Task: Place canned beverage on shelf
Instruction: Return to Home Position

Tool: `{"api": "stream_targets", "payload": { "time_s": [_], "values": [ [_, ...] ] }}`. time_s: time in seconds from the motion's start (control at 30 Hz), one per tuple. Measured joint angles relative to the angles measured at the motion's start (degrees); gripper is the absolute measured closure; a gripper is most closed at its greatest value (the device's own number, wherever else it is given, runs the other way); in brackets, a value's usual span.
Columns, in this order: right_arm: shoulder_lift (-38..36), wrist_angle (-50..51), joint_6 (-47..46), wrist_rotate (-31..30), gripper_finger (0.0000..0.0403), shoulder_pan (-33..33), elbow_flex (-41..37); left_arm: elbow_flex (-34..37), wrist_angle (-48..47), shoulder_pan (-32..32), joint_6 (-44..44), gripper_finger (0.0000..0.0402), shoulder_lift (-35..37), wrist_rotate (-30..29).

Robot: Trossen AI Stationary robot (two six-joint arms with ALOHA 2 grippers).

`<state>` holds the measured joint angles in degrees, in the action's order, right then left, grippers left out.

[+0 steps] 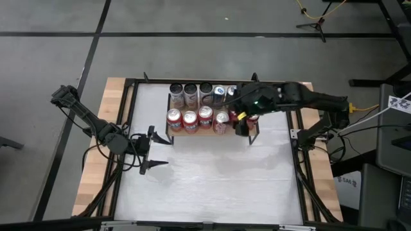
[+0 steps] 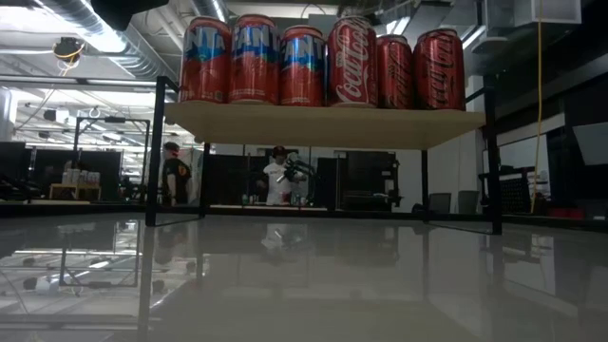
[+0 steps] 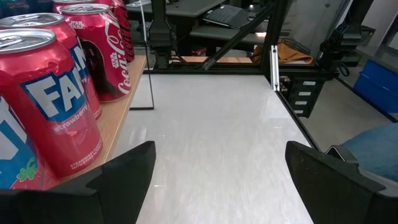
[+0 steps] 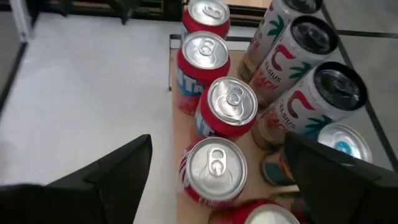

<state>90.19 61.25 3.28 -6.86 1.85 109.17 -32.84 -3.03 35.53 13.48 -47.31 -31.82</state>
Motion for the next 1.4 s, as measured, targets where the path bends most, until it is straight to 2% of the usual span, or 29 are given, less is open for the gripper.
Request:
{"api": "stream_targets", "payload": {
  "time_s": [0.13, 0.33, 0.53, 0.7, 0.93, 1.13, 1.2, 1.27, 1.4],
  "values": [
    [-0.1, 3.5, -2.4, 2.1, 0.0049, 0.0, 5.2, 0.0, 0.6, 0.0, 0.0, 0.0050, 0.0, 0.0],
    [-0.2, 2.2, -3.4, 9.2, 0.0049, 0.0, 7.3, 0.0, 3.0, 0.0, -0.1, 0.0050, 0.0, -0.7],
    [-0.2, 2.0, -2.9, 9.9, 0.0066, 0.0, 7.3, 0.0, 6.9, -1.7, -0.9, 0.0053, 0.0, -1.7],
    [-1.3, 2.6, -0.3, 8.6, 0.0134, 0.0, 7.3, -0.1, 8.1, -5.6, -2.7, 0.0076, 0.1, -0.4],
    [-6.2, 8.2, 0.2, 3.9, 0.0271, 0.0, 7.3, -0.1, 8.6, -11.8, -7.7, 0.0127, 3.2, 4.3],
    [-11.4, 11.6, 1.5, 3.4, 0.0378, 0.0, 7.3, -0.1, 8.4, -16.3, -12.6, 0.0184, 8.6, 5.8],
    [-13.0, 13.0, 1.7, 3.4, 0.0396, 0.0, 7.0, -0.1, 7.5, -17.3, -14.8, 0.0204, 11.1, 5.9],
    [-15.3, 12.9, 1.7, 3.8, 0.0393, 0.0, 4.6, -0.1, 5.4, -18.1, -16.9, 0.0224, 13.8, 5.9],
    [-22.1, 8.9, 1.7, 5.1, 0.0374, 0.0, -6.7, -0.1, 0.3, -19.7, -17.6, 0.0263, 19.9, 6.0]
  ]
}}
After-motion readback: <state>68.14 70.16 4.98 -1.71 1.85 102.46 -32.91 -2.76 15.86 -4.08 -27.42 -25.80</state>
